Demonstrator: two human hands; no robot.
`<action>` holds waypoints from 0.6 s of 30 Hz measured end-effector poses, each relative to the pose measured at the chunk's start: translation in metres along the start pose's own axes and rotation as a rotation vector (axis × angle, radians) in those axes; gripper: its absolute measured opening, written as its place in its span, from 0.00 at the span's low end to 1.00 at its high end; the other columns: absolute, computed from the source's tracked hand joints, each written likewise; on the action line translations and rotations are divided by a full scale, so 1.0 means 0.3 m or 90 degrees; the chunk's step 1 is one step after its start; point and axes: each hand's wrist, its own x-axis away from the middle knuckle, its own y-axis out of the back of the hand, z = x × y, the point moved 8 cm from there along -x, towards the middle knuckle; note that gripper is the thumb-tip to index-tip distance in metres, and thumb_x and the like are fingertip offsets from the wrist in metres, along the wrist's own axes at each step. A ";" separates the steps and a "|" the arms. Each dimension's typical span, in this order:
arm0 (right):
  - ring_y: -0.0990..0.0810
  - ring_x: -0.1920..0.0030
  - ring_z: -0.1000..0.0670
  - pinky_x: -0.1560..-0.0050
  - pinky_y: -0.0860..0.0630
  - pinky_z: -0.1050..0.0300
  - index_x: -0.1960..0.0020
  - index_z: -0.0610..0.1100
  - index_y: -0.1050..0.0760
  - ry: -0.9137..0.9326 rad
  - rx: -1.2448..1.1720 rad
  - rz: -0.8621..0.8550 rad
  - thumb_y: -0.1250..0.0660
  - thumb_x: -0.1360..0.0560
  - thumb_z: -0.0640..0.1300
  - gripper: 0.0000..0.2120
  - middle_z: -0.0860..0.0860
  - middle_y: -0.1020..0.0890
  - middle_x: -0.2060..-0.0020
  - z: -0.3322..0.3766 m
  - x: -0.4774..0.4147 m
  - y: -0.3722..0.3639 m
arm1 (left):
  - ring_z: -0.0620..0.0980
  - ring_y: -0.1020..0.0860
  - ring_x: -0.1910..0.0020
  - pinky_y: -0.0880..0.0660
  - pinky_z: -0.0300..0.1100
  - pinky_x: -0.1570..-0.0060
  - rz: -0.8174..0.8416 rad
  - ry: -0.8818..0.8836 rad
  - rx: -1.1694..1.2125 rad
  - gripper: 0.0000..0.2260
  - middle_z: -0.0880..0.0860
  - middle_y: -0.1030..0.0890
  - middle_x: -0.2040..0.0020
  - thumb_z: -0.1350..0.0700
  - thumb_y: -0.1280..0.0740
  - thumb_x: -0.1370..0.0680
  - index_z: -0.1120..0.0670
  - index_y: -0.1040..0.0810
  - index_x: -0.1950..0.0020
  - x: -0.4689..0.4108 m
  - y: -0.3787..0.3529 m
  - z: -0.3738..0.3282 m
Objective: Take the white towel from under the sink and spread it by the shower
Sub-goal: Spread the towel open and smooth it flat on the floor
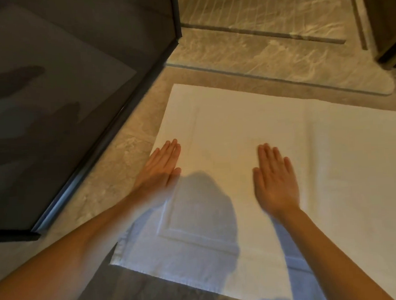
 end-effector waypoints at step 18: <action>0.56 0.21 0.48 0.22 0.59 0.50 0.20 0.44 0.55 0.064 -0.125 0.041 0.56 0.16 0.48 0.26 0.49 0.50 0.21 0.457 0.224 -0.065 | 0.55 0.40 0.24 0.46 0.50 0.25 0.061 -0.097 0.003 0.24 0.58 0.36 0.24 0.52 0.52 0.19 0.60 0.37 0.25 0.204 -0.019 -0.348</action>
